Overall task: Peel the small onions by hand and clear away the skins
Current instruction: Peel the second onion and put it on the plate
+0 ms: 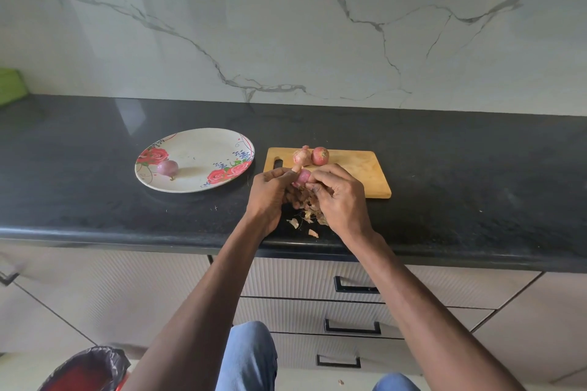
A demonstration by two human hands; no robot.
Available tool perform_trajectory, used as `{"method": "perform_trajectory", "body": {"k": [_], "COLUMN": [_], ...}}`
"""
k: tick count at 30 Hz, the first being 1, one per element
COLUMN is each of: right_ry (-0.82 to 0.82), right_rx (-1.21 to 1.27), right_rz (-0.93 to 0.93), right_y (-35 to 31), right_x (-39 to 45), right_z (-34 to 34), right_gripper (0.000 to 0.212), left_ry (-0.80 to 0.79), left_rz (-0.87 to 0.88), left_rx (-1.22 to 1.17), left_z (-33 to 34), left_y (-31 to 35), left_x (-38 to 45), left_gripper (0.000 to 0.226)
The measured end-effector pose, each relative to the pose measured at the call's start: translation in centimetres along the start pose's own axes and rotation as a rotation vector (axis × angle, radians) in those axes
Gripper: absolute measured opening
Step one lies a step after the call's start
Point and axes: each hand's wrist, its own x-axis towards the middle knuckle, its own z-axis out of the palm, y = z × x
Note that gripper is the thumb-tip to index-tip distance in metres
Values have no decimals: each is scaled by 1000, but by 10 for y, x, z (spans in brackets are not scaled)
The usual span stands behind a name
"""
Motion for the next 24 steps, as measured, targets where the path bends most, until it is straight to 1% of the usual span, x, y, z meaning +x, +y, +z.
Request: {"method": "perform_trajectory", "body": {"k": [5,9,14,18,22,24], "right_ry": [-17,-23,-34,-48,8,50], "right_rx": [34,33,14,30,51,56], "right_rz": [28,19,18,67,181,202], "right_y": [0,0,-2,-2,-2,0], "right_x": [1,2,1,1,2,2], "right_z": [0,0,0,-1,-3,-4], "right_gripper": [32,31,23,16,14,15], "left_ry": [-10,-3,5,-4,-1,-1], "left_rz": [3,1,7,11,3,-2], "left_rx": [-6,9,23,15,-4,-12], "left_z": [1,2,1,1,1,0], "left_y": [2,3,2,0,-2,-3], "left_x": [-1,-1,0,0,2,3], "left_gripper": [22,26,24,22,20,20]}}
